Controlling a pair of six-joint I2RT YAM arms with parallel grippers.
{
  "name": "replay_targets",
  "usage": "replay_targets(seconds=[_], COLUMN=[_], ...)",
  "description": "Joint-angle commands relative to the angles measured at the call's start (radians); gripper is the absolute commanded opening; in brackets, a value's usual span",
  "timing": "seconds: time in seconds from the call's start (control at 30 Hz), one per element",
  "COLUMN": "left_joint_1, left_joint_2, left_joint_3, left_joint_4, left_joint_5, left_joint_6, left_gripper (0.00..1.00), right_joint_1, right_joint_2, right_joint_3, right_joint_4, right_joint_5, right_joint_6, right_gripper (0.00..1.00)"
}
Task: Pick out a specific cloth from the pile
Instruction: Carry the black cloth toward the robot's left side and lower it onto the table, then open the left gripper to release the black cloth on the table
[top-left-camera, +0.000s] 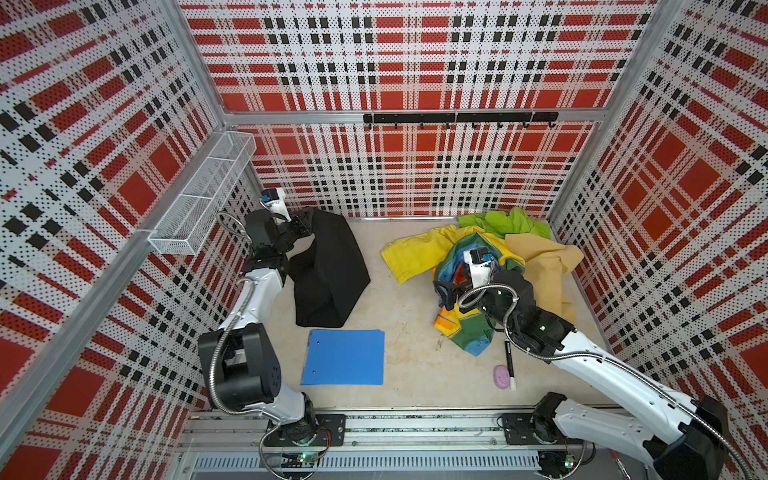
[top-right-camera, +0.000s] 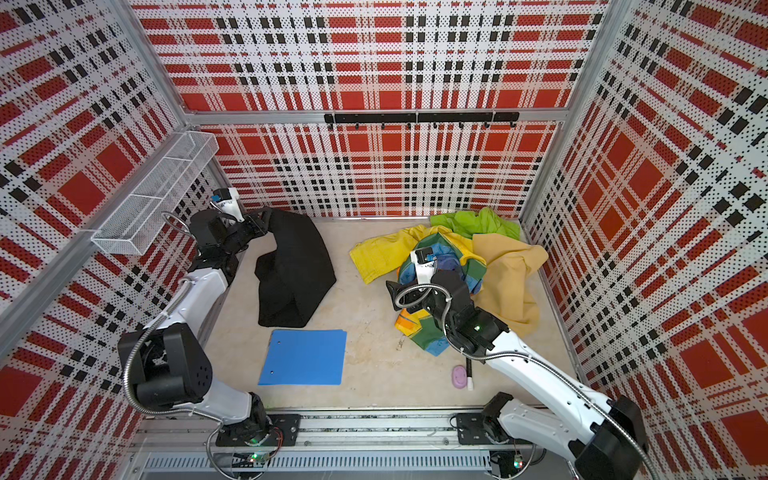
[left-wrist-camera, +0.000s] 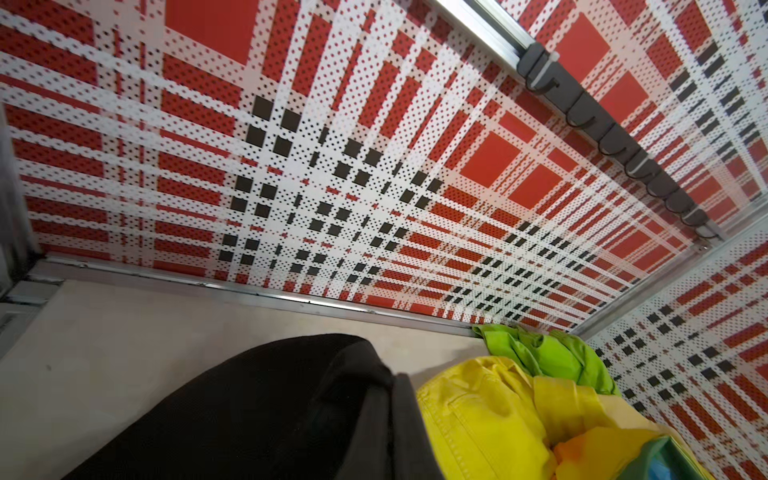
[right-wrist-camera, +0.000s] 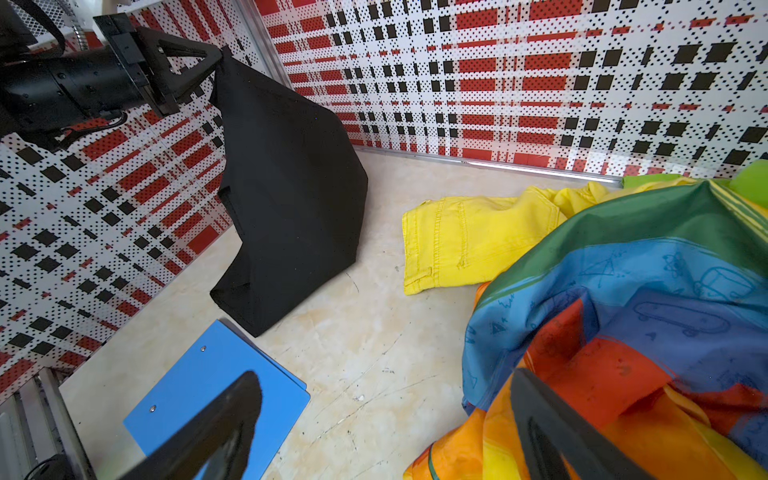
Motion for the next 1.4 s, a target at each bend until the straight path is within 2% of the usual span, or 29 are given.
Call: replay_targets(seconds=[0.0,0.17,0.27,0.37,0.5,0.6,0.77,0.9,1.03,1.37], left_joint_1=[-0.007,-0.06,-0.094,-0.149,-0.225,-0.257,-0.223,-0.202,-0.179,-0.139], left_joint_2=[-0.089,-0.238,-0.307,-0.313,-0.266,-0.185,-0.043,0.074,0.147,0.298], left_joint_3=[-0.081,-0.271,-0.371,-0.44,-0.5,-0.494,-0.49,-0.41,-0.379,-0.195], left_joint_4=[0.01,-0.014,-0.025,-0.073,-0.074,-0.08,-0.066,-0.113,-0.104,-0.169], left_joint_5=[-0.076,-0.235,-0.284,-0.326,-0.328,-0.329,-0.313,-0.294,-0.262,-0.247], left_joint_6=[-0.007,-0.01,-0.013,0.012,0.018,0.014,-0.01,0.027,-0.014,-0.053], left_gripper=[0.0,0.0,0.0,0.0,0.0,0.0,0.0,0.0,0.0,0.0], right_joint_1=[0.003,0.003,0.003,0.004,0.003,0.003,0.004,0.004,0.003,0.004], right_joint_2=[0.006,0.006,0.004,0.011,0.019,0.02,0.0,-0.014,-0.013,0.001], right_joint_3=[0.002,0.001,-0.003,-0.008,-0.013,-0.008,-0.008,-0.023,-0.023,-0.012], right_joint_4=[0.056,0.049,0.048,0.054,0.066,0.056,0.029,0.018,0.01,0.003], right_joint_5=[0.003,0.004,0.009,0.01,0.001,0.003,0.033,0.051,0.063,0.078], right_joint_6=[0.003,-0.006,-0.008,-0.002,0.008,0.009,0.009,0.012,0.016,0.008], right_gripper=[1.0,1.0,1.0,1.0,1.0,1.0,1.0,1.0,1.0,1.0])
